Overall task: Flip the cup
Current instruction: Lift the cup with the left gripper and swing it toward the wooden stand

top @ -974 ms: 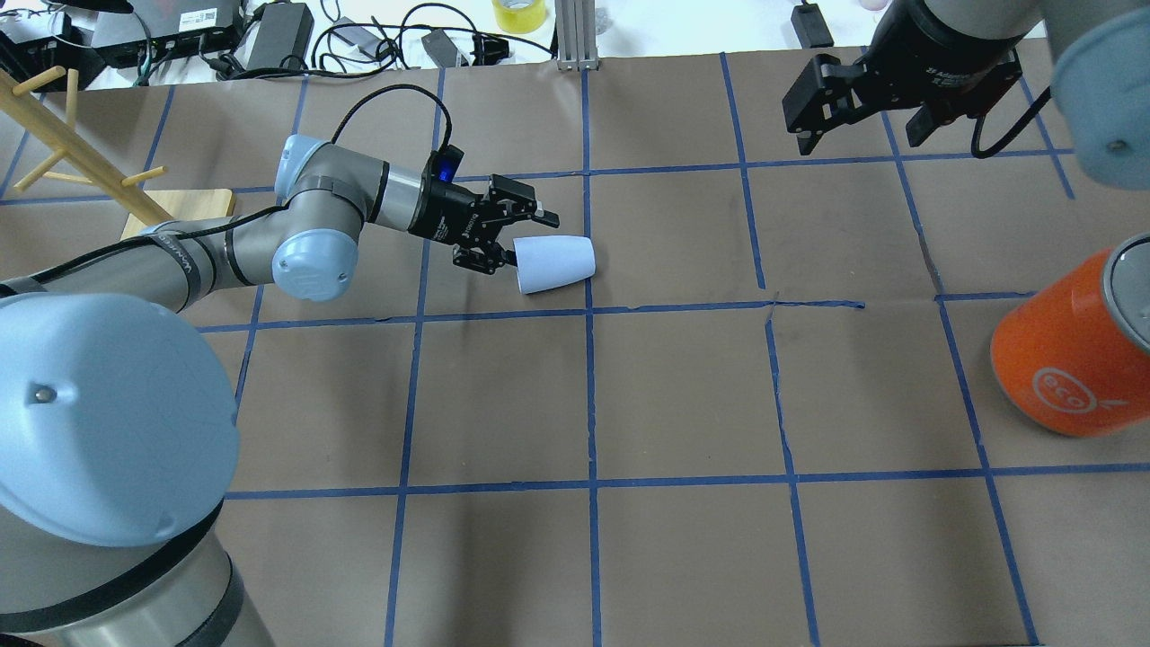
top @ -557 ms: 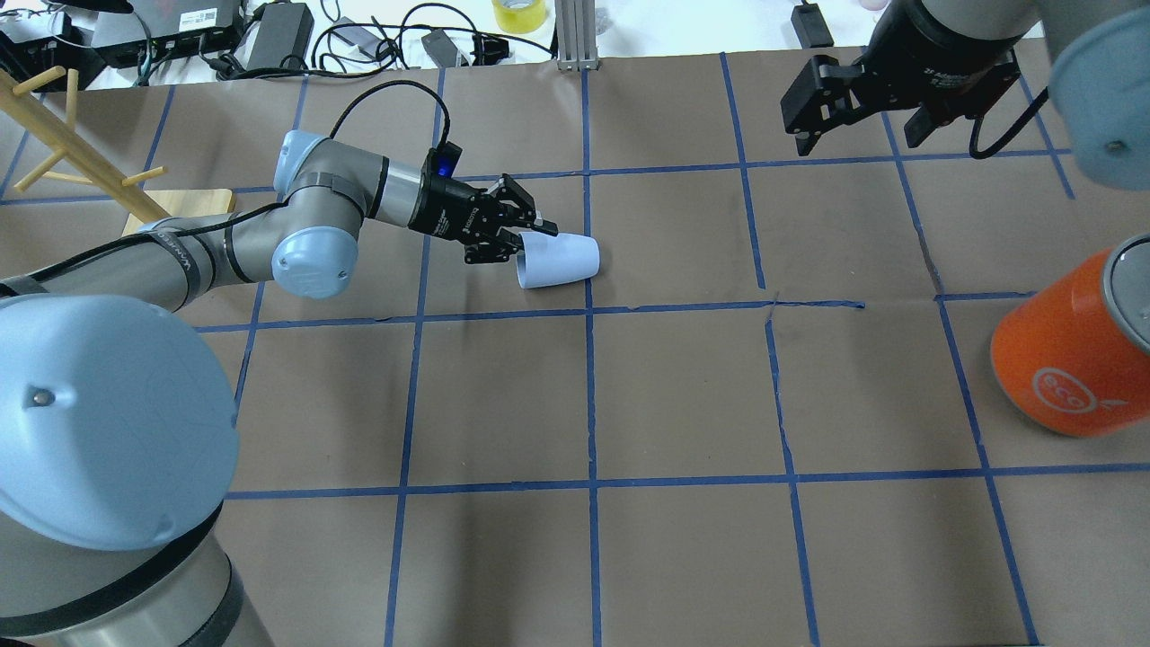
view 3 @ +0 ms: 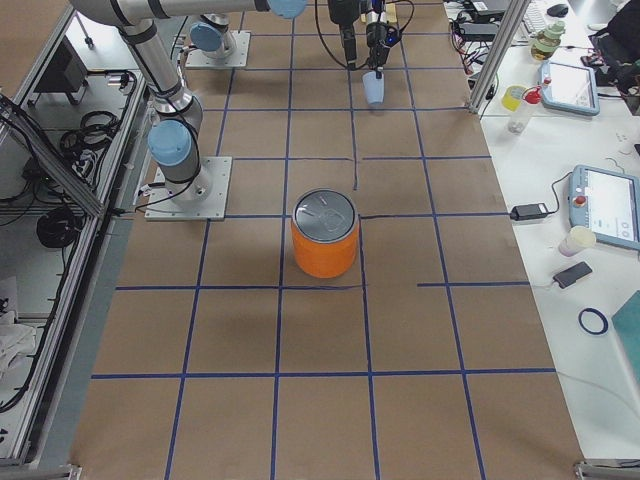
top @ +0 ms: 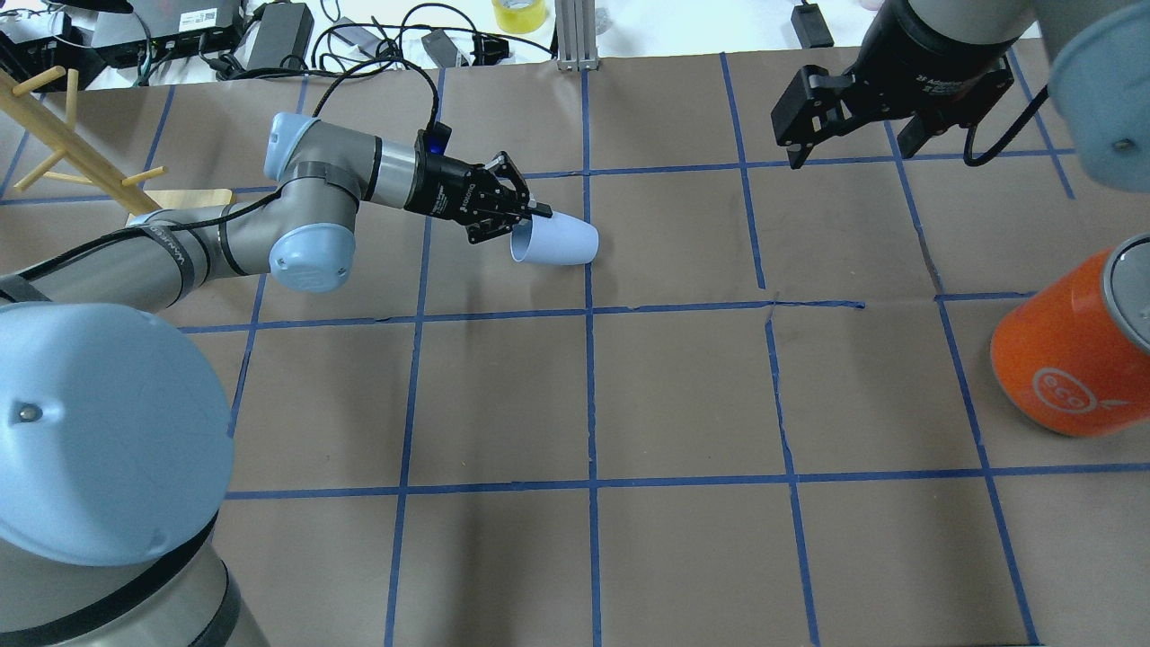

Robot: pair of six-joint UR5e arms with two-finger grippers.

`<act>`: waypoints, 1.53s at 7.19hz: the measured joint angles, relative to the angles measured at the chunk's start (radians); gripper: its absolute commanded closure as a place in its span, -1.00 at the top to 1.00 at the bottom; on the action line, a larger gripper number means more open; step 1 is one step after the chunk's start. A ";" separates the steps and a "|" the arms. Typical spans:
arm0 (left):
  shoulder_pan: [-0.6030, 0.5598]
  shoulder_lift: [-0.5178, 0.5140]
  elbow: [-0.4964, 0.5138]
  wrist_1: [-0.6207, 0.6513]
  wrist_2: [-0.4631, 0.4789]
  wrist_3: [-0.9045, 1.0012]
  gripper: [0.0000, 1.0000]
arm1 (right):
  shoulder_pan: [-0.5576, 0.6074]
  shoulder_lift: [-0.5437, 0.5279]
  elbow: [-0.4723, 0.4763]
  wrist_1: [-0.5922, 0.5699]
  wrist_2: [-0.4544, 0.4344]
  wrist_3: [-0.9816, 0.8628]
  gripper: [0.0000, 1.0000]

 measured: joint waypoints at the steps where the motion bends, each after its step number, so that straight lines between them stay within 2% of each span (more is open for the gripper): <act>1: -0.004 0.024 0.032 0.000 0.025 -0.050 -1.00 | 0.002 -0.001 -0.001 0.008 -0.001 0.000 1.00; 2: -0.014 0.053 0.057 0.000 0.104 -0.079 -1.00 | 0.003 -0.002 -0.001 0.011 -0.002 0.000 1.00; 4: -0.041 0.103 0.078 0.006 0.321 -0.080 -1.00 | 0.003 -0.003 0.001 0.017 -0.003 0.000 1.00; 6: -0.045 0.133 0.107 -0.018 0.528 -0.003 -1.00 | 0.003 -0.003 0.003 0.019 -0.002 -0.001 1.00; 9: -0.018 0.135 0.199 -0.175 0.825 0.349 -1.00 | 0.003 -0.003 0.008 0.017 0.002 -0.001 1.00; 11: 0.031 0.107 0.243 -0.231 0.892 0.542 -1.00 | 0.003 -0.003 0.011 0.017 0.004 -0.002 1.00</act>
